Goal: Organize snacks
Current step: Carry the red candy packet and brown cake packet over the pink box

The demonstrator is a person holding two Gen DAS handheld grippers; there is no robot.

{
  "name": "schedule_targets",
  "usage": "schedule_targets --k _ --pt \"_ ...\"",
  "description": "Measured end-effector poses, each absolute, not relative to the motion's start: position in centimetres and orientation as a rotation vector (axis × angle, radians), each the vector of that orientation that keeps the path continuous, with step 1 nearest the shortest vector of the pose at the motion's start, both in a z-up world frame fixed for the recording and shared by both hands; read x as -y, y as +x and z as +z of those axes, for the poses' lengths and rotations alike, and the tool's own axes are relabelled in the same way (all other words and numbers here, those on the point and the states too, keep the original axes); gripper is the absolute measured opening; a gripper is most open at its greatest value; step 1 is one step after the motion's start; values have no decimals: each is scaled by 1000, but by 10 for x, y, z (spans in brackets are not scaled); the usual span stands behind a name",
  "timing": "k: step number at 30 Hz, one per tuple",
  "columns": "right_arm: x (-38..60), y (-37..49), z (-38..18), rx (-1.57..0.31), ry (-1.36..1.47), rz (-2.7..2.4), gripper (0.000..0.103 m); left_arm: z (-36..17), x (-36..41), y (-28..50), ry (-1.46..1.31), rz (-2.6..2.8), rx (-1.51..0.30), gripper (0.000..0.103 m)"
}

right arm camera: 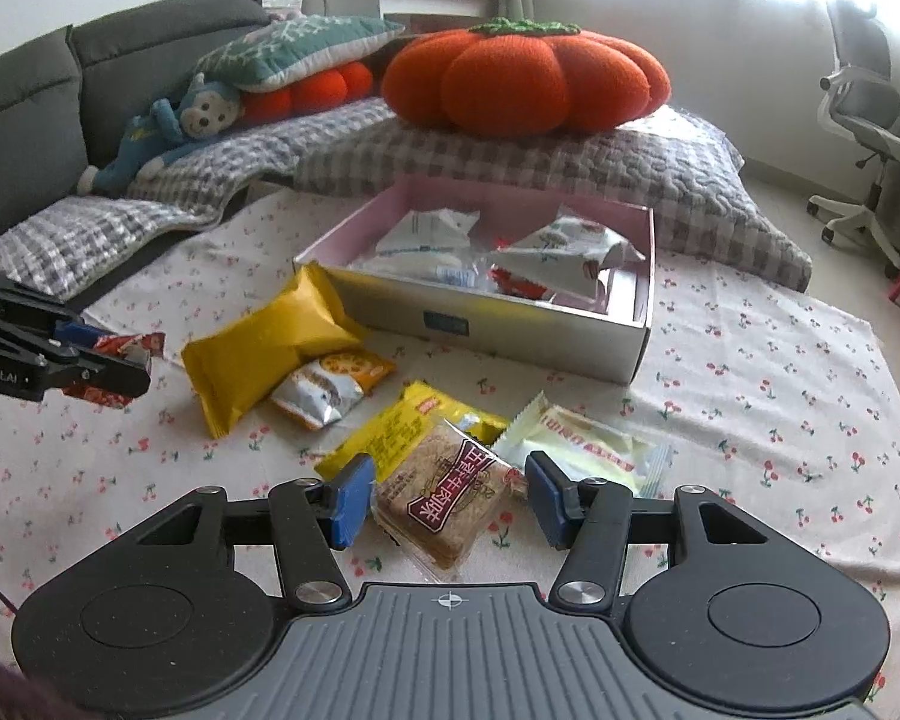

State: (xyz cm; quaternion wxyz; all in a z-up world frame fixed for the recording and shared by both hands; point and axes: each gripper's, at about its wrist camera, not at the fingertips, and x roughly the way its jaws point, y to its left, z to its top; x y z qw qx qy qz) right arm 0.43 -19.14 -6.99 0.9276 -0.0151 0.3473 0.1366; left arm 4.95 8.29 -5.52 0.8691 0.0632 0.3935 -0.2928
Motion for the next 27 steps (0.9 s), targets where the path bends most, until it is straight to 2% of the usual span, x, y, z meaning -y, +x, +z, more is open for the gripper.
schedule_targets --k 18,27 --pt "186 51 -36 -644 61 236 54 -21 -35 84 82 -551 -728 29" --pt "181 90 -25 -622 148 200 54 -27 -10 112 22 -470 -722 30"
